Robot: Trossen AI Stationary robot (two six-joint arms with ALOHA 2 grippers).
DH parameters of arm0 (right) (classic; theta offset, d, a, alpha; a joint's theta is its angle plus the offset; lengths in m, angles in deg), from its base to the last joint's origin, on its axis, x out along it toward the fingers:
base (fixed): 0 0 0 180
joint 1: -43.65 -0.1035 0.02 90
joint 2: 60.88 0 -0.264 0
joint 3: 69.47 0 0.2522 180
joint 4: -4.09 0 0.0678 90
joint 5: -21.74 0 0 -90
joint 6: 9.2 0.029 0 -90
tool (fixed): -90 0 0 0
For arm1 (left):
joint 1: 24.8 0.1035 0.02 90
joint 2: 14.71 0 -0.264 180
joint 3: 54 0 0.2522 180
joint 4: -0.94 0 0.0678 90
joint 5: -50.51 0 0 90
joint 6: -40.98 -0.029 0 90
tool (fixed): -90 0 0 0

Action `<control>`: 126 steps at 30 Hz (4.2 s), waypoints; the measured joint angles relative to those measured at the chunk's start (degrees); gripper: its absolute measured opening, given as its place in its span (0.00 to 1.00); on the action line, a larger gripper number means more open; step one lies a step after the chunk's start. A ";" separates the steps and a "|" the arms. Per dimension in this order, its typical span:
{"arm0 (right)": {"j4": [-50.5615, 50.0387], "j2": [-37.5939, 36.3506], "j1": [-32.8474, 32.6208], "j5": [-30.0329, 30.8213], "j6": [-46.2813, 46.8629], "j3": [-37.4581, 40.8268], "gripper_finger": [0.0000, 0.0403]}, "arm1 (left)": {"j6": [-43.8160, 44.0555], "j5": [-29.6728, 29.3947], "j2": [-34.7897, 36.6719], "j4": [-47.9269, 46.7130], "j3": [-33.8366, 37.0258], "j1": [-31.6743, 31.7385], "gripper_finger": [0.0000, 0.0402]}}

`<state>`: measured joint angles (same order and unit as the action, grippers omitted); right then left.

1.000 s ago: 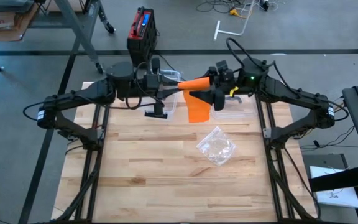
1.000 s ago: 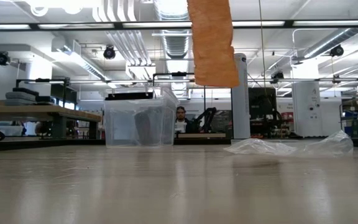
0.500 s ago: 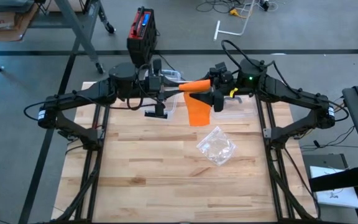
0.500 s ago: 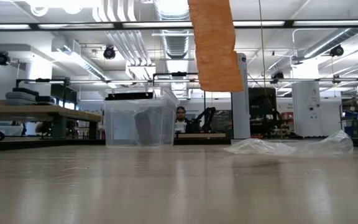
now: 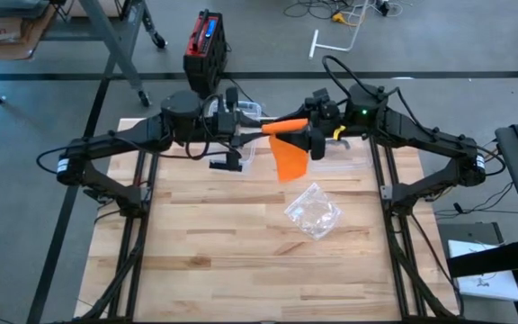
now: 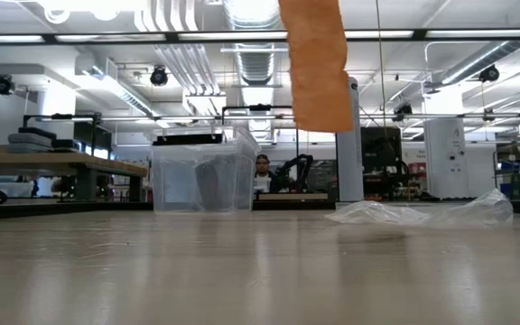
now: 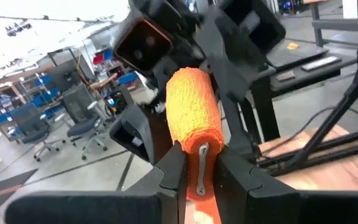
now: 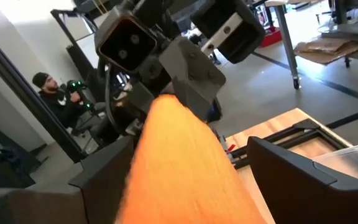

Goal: Roll bandage
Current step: Roll the orange bandage

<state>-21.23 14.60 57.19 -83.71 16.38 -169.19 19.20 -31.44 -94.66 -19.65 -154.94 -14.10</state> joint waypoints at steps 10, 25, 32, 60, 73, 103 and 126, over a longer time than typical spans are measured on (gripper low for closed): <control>-1.90 0.00 0.02 0.04 4.98 0.00 0.67 | -2.70 -3.40 -1.69 1.24 0.00 -0.02 0.12; -1.90 0.00 0.07 0.46 11.05 0.00 0.59 | -7.55 -4.11 -1.76 1.51 0.00 -0.32 0.12; -2.04 -0.02 0.06 0.42 13.61 0.00 0.64 | -15.26 -9.07 -1.98 1.12 0.00 -1.94 0.11; -0.61 0.55 0.07 0.50 8.46 0.02 0.40 | -21.42 -16.70 -1.93 1.40 0.22 -4.42 0.31; 0.71 0.69 -0.11 -2.15 -21.58 0.00 0.28 | 11.14 -1.93 1.18 -2.44 -0.11 -2.52 0.68; 0.56 0.83 0.02 -7.25 -11.75 0.00 0.39 | 2.72 -2.91 -2.16 0.23 -0.09 -1.46 0.09; -3.42 -2.36 2.89 -6.62 -1.99 0.07 0.78 | 2.73 -5.59 -0.23 -0.46 -0.02 -1.42 0.11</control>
<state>-24.65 12.24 60.08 -90.33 14.39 -169.12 21.93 -37.03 -94.89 -20.11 -154.96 -15.52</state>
